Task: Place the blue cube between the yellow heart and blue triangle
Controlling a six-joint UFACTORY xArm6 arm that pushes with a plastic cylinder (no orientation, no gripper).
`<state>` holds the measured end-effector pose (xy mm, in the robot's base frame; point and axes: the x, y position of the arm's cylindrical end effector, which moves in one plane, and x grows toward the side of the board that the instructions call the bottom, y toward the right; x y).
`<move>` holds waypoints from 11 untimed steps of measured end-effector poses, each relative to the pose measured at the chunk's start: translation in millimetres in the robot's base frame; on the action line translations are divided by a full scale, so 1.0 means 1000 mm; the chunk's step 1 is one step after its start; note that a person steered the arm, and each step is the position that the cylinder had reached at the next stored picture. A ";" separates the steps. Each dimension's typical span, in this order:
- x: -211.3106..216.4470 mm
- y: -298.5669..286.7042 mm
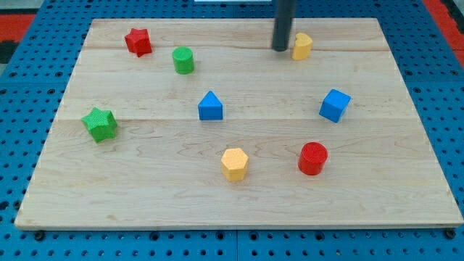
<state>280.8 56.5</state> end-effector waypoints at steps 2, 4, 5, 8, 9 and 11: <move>0.044 0.048; 0.080 0.245; 0.160 0.245; 0.166 0.117; 0.124 0.120; 0.130 0.041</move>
<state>410.9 97.0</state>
